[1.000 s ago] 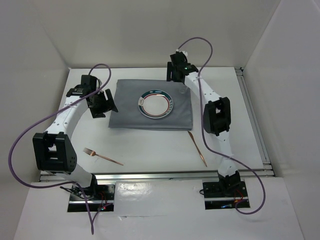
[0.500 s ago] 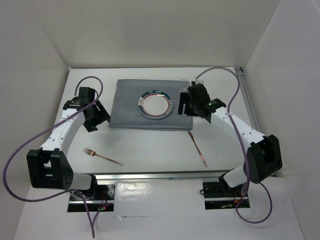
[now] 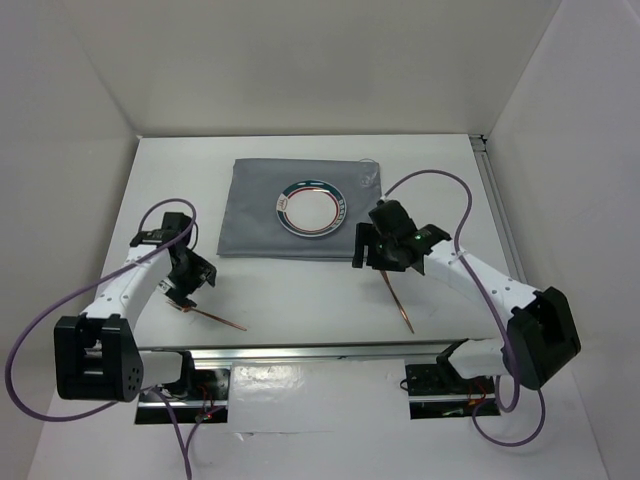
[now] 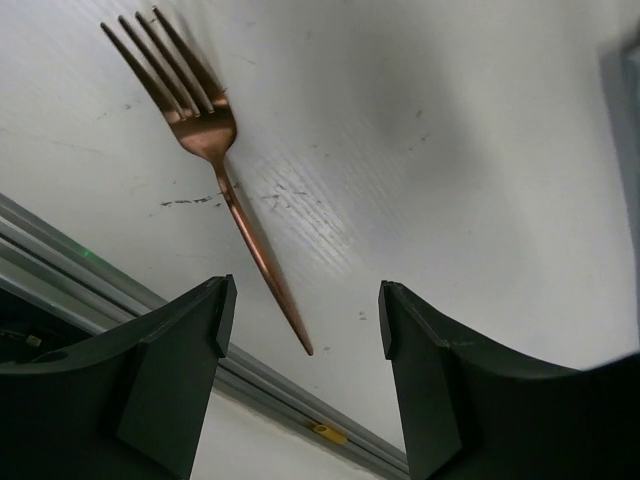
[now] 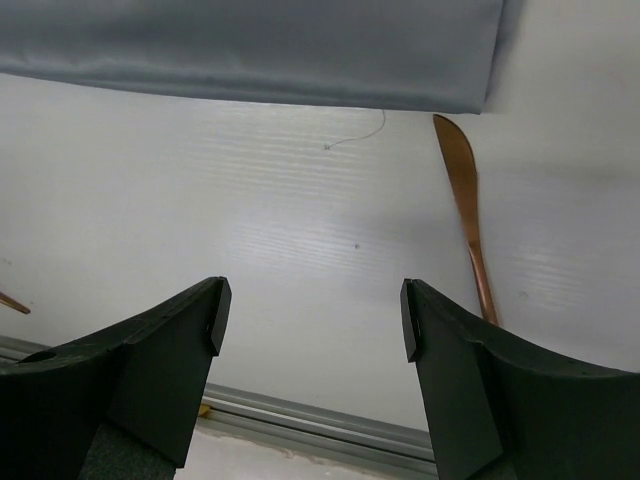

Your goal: Set the dinner table for one person

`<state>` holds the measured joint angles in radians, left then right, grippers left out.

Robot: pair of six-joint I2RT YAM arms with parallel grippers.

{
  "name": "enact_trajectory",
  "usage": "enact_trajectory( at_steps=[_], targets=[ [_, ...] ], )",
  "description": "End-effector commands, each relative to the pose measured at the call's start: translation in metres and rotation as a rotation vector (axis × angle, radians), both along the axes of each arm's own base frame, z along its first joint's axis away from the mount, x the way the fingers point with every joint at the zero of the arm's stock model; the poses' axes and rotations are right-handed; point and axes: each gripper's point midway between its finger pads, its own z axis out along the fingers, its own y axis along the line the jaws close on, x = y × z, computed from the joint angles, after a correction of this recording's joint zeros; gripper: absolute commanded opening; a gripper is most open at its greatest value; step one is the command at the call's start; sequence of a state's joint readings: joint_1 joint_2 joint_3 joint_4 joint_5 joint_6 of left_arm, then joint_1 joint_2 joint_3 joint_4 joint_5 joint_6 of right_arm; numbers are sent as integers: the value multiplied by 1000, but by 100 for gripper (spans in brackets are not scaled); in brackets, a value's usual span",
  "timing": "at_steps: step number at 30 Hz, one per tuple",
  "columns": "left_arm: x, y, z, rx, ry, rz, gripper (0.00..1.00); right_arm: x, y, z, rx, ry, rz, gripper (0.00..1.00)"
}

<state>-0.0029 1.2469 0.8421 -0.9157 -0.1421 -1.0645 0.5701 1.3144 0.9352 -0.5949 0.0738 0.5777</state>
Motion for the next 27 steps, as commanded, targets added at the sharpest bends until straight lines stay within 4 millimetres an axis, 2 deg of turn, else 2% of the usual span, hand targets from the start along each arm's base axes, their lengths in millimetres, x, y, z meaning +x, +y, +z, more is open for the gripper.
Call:
enact_trajectory(
  at_steps=[1,4,10,13,20,23,25,26,27],
  targets=[
    [-10,-2,-11,-21,63,101,76,5,-6,31,-11,-91,1,81],
    [-27,-1,-22,-12,121,153,75,3,-8,37,-8,-105,8,81],
    [-30,-2,-22,-17,125,208,74,-3,-10,34,-9,-101,21,81],
    [-32,-5,-31,-26,159,208,71,-5,-12,30,-20,-94,29,81],
    [-52,-6,-57,-10,293,252,66,-6,-15,36,-16,-113,22,81],
    [-52,-9,-67,-17,299,252,59,-9,-17,31,-31,-100,30,82],
    [-43,-7,-72,-6,276,252,54,-11,-18,33,-31,-100,30,82],
    [-44,-7,-76,-4,291,252,49,-13,-19,32,-36,-92,31,82],
    [-45,-8,-78,-13,303,252,37,-13,-19,32,-36,-92,31,82]
  ],
)
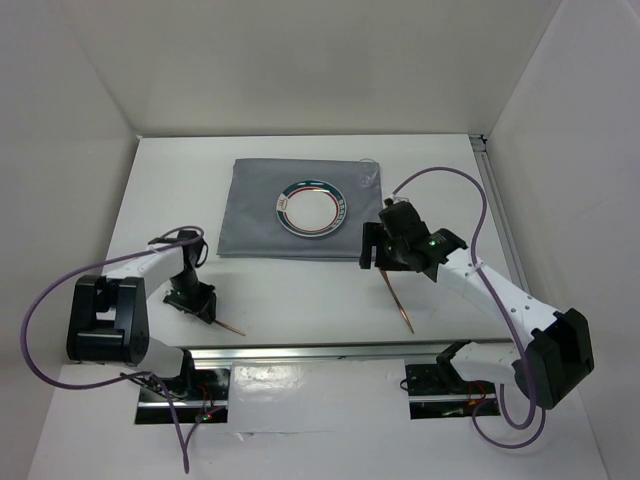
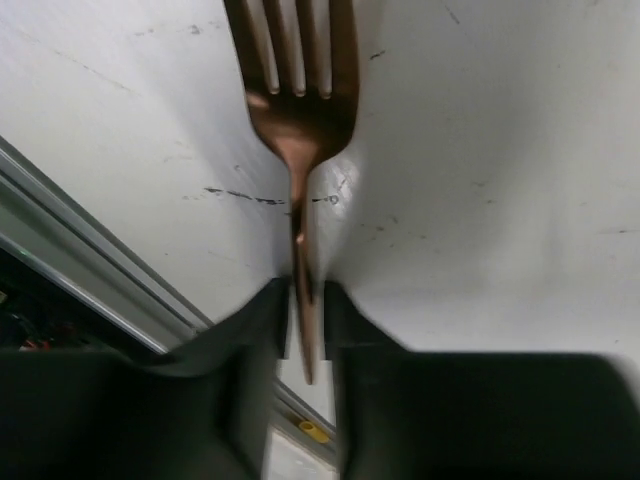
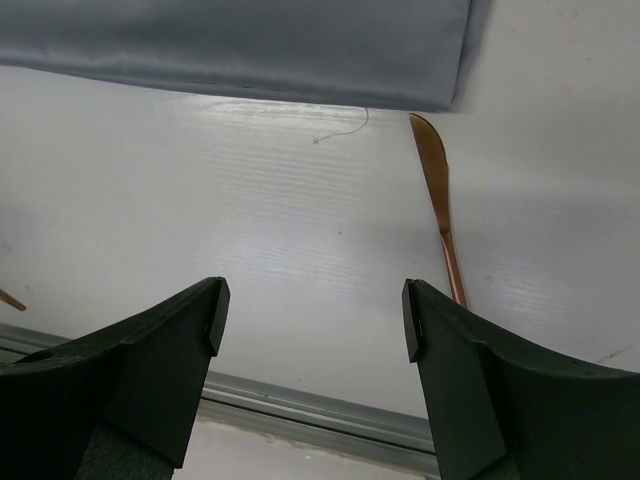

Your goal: Set the dinner table for one person

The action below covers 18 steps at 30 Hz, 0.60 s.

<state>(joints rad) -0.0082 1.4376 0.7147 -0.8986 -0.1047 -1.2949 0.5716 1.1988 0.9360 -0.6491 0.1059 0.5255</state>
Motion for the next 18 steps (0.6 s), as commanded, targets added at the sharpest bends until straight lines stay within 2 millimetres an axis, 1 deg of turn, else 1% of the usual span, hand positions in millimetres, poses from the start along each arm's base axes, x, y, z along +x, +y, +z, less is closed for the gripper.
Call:
enact_trajectory(
  at_steps=[1,3,4,6,8,10,11,12,13,14,15,16,17,18],
  targets=[
    [1,3,-18,30,20,24,30,-6,-9,6,-32,-20,6,82],
    [1,1,-20,18,25,26,11,-5,-11,6,-38,-24,0,82],
    [-5,1,-21,20,45,35,0,-7,-12,5,-43,-16,1,82],
    [-7,3,-18,29,48,33,0,-7,-12,5,-43,-16,1,82],
    [-2,7,-6,54,8,31,0,-7,-12,2,-49,-7,1,82],
    [6,19,17,124,-32,4,0,-6,-13,0,-55,-2,-14,82],
    [14,22,33,153,-97,-26,0,-6,-13,0,-55,-2,-14,82],
    [30,31,57,214,-161,-83,0,-6,-13,0,-55,-2,-14,82],
    [42,34,71,243,-215,-124,0,-2,-10,5,-44,-18,-14,82],
    [57,31,84,265,-276,-199,0,0,-9,3,-44,-18,-14,82],
    [80,29,107,283,-347,-283,0,0,-9,3,-44,-18,-14,82],
    [96,24,116,277,-389,-357,0,3,-5,5,-33,-22,-9,82],
    [110,12,123,263,-418,-458,0,4,-8,1,-40,-10,-18,82],
    [120,4,128,253,-423,-525,0,7,-6,3,-39,-13,-18,82]
  ],
)
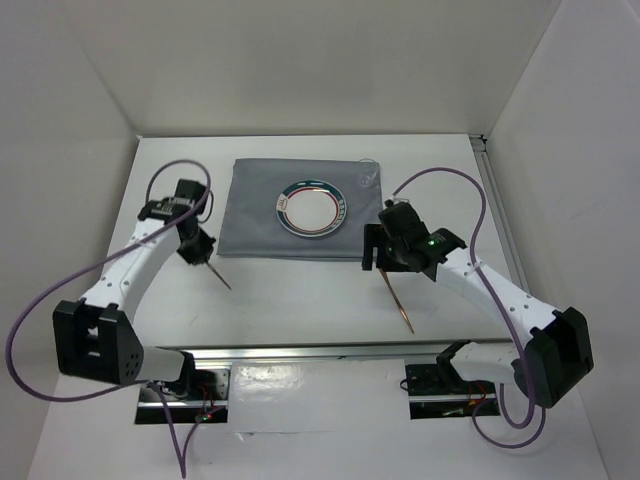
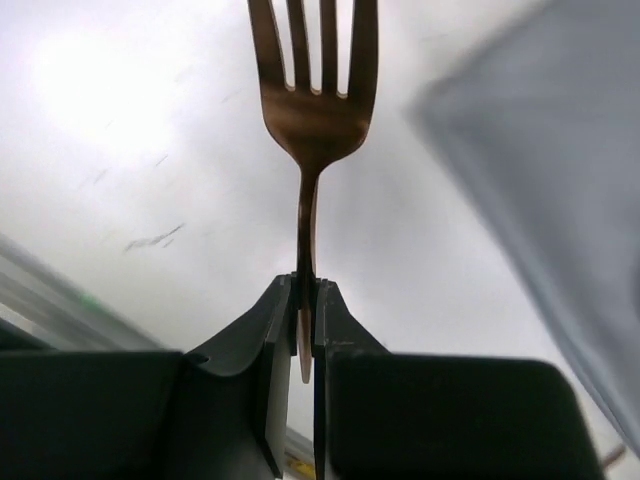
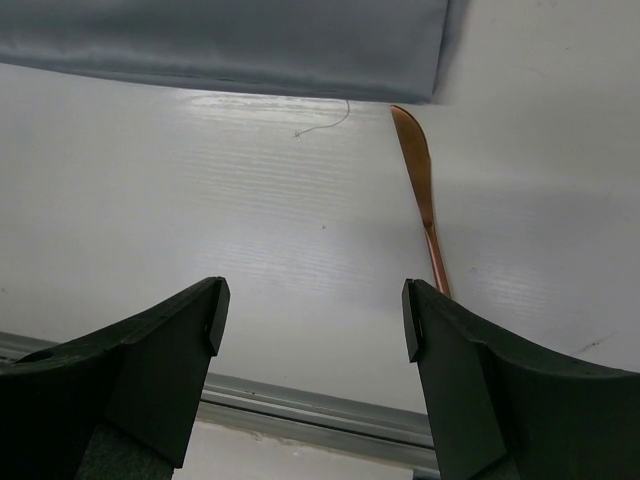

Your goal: Set the dinner table for one person

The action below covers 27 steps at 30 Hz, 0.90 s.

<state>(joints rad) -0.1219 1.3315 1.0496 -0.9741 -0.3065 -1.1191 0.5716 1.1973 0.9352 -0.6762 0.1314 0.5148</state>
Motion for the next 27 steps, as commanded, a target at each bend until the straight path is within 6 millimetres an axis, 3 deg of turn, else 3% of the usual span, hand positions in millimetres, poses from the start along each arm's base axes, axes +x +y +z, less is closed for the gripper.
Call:
enact_trajectory(
  at_steps=[1,4,5,6,7,8,10,12,13,14,19,21,23,27],
  targets=[
    [58,-17,34,102,-57,-343,0,10,0,6,-7,-7,-8,82],
    [87,-42,33,143,2,-552,0,13,-6,4,-18,26,-13,83],
    [112,-55,29,140,12,-611,0,14,-6,5,-4,45,-15,83],
    [122,-62,26,150,25,-653,0,14,-7,5,6,51,-16,83],
    [129,-62,22,159,59,-685,0,13,-5,5,10,54,-2,83],
    [149,-68,18,192,73,-717,0,12,-8,4,18,60,-8,83],
    [164,-71,13,223,101,-753,0,11,-11,4,25,61,-26,83],
    [186,-75,20,245,80,-778,0,5,-15,-5,20,92,-29,83],
    [188,-75,3,243,134,-792,0,4,-19,-6,25,96,-50,83],
    [201,-79,11,247,98,-788,0,2,-20,-7,21,104,-51,83],
    [224,-83,-9,268,107,-790,0,-11,-30,-19,12,161,-81,83],
    [229,-87,-22,255,122,-818,0,-16,-21,-18,44,180,-22,83],
    [237,-91,-31,247,114,-839,0,-14,-17,-19,56,179,0,83],
    [239,-90,-58,252,168,-850,0,-9,-32,-35,-30,243,-57,83]
  ],
)
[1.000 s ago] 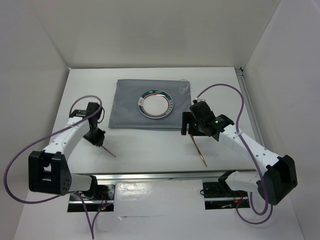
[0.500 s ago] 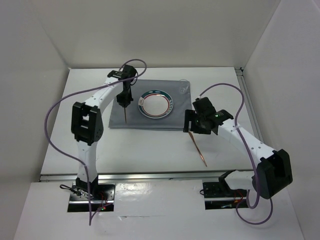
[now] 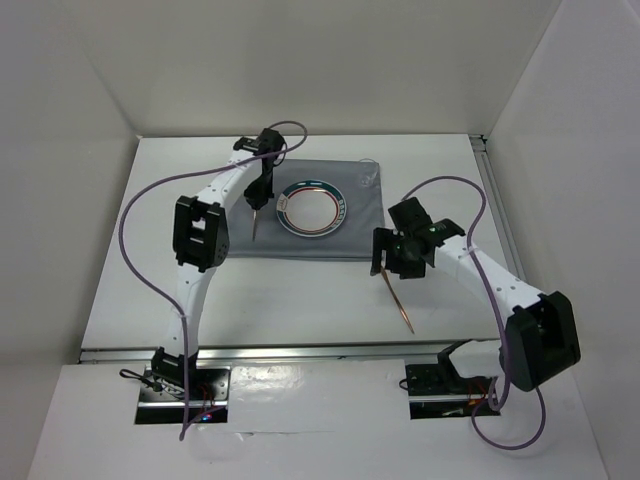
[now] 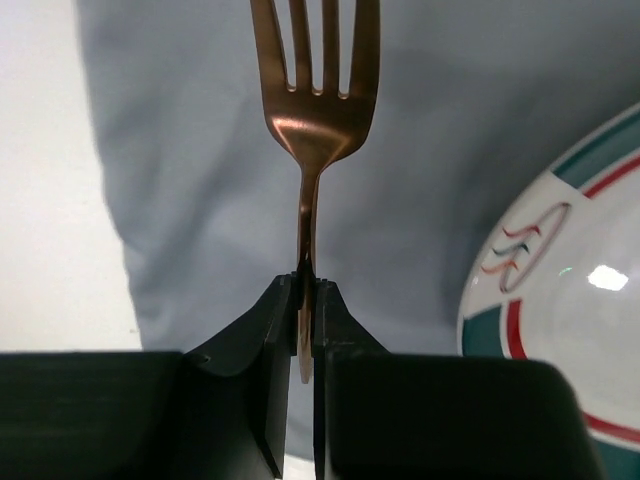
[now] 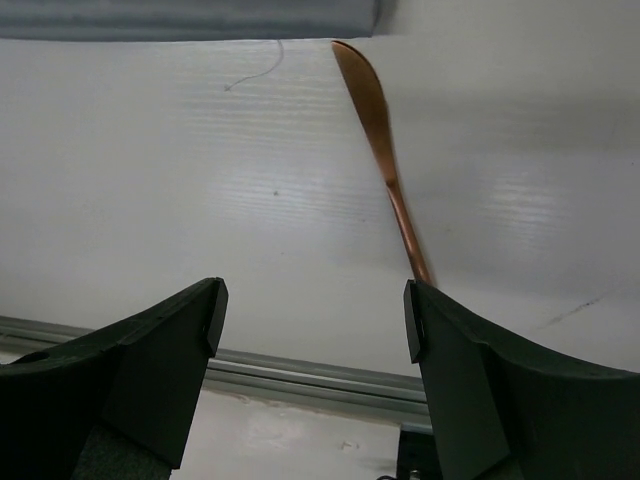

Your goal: Set the dinner table for one person

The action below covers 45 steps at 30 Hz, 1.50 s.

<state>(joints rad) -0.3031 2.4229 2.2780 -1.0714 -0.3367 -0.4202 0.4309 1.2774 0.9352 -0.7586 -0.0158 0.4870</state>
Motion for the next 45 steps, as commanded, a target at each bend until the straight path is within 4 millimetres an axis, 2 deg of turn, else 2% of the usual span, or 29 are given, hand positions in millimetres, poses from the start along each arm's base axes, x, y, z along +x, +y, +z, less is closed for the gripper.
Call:
enact_trajectory(
  at_steps=[1,4,6,8,9,10,12,13,14,16,17,19,20,23,24,25,27,29,30,32,33,34,35,36,40,41,45],
  targets=[
    [-1,5,-13,33,43,-29,0,2,-13,-10,-55,62,-24,83],
    [-1,5,-31,44,72,-37,0,6,-18,-25,-79,88,-62,81],
    [-1,6,-32,24,75,-24,0,7,-17,-29,-52,92,-75,80],
    [1,4,-32,12,67,-27,7,8,-13,-38,-21,99,-72,80],
    [1,2,-33,0,67,-18,14,7,-13,-40,-22,100,-72,80],
    [1,2,-33,0,67,-18,28,9,-16,-40,-12,105,-126,80],
    [3,-1,-33,-15,58,-11,42,6,-18,-44,-16,117,-161,79],
    [5,-1,-19,-23,31,-11,49,4,-18,-44,-17,128,-170,77],
    [5,-1,-13,-27,19,-11,68,5,-20,-44,-13,129,-187,77],
    [10,-8,5,-64,-22,-20,78,1,-18,-48,-4,161,-179,77],
    [12,-13,25,-101,-59,-30,80,-4,-17,-54,-5,186,-176,77],
    [14,-15,49,-124,-105,-35,80,-3,-15,-58,8,189,-182,75],
    [15,-16,75,-140,-160,-38,80,-1,-14,-60,6,192,-182,73],
    [14,-18,114,-178,-240,-39,80,3,-16,-69,-10,202,-215,72],
    [10,-19,124,-196,-256,-33,80,6,-17,-71,-19,194,-219,71],
    [2,-19,148,-221,-292,-42,80,4,-17,-77,-21,207,-230,69],
    [-11,-23,167,-293,-317,-59,80,10,-19,-79,-30,187,-236,67],
    [-22,-24,174,-319,-324,-43,80,8,-19,-84,-36,199,-237,64],
    [-29,-25,167,-328,-300,-48,80,7,-17,-85,-37,199,-227,64],
    [-39,-24,176,-345,-309,-47,80,5,-21,-92,-63,216,-234,64],
    [-43,-23,173,-342,-299,-45,80,4,-21,-93,-72,233,-234,63],
    [-48,-22,173,-340,-292,-44,80,-3,-23,-99,-98,262,-227,61],
    [-52,-19,177,-335,-295,-32,80,-9,-24,-105,-126,286,-219,55],
    [-55,-18,177,-334,-292,-31,80,-5,-22,-103,-122,278,-219,55],
    [-61,-14,183,-327,-301,-27,80,-16,-21,-109,-151,322,-228,35],
    [-61,-12,183,-318,-305,-22,80,-20,-21,-109,-166,330,-234,24],
    [-61,-12,185,-318,-305,-22,80,-25,-25,-110,-168,327,-302,6]
  ],
)
